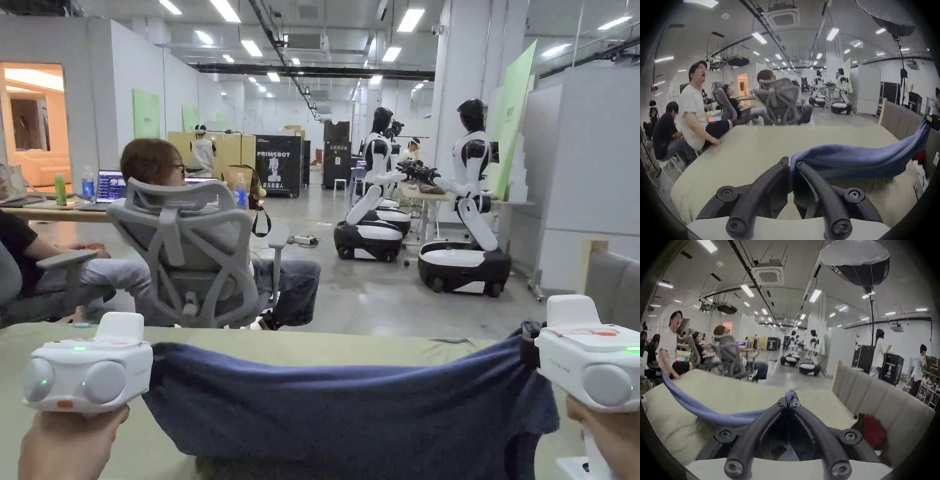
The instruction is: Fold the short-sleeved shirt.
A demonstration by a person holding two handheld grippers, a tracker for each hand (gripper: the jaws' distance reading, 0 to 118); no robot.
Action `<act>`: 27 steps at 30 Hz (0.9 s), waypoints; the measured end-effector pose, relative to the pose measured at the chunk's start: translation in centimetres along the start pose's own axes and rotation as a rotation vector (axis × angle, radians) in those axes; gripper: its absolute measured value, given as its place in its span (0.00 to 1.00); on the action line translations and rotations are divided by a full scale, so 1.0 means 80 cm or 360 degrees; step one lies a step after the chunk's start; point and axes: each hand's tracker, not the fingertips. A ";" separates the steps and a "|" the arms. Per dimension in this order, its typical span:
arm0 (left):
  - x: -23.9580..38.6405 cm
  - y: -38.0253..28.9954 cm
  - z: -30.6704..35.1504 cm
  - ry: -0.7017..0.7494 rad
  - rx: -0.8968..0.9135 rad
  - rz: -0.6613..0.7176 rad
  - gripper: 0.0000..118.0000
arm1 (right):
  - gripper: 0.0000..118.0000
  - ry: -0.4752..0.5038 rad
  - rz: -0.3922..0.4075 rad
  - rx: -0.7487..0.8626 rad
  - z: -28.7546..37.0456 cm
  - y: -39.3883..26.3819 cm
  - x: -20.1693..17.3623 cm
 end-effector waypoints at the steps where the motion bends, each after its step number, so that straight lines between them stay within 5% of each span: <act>1: -0.005 -0.026 0.006 -0.0006 -0.0061 -0.0003 0.01 | 0.01 0.0024 0.0014 -0.0079 0.010 -0.025 -0.002; 4: -0.018 -0.100 0.024 -0.0046 -0.0229 0.0020 0.01 | 0.01 0.0066 0.0092 -0.0288 0.038 -0.102 -0.016; 14: -0.061 -0.261 0.062 -0.0098 -0.0617 0.0015 0.03 | 0.02 0.0190 0.0026 -0.0868 0.092 -0.293 -0.044; 16: -0.064 -0.270 0.062 -0.0108 -0.0614 0.0037 0.27 | 0.20 0.0204 0.0022 -0.0855 0.102 -0.303 -0.047; 18: -0.061 -0.271 0.068 -0.0107 -0.0501 0.0012 0.71 | 0.82 0.0165 0.0011 -0.0762 0.113 -0.298 -0.051; 19: -0.055 -0.266 0.073 -0.0089 -0.0465 -0.0011 0.78 | 0.96 0.0150 -0.0005 -0.0722 0.123 -0.291 -0.052; 27: 0.033 -0.218 0.122 -0.0254 0.0205 -0.0061 0.77 | 0.97 0.0104 -0.0184 -0.0104 0.171 -0.213 -0.107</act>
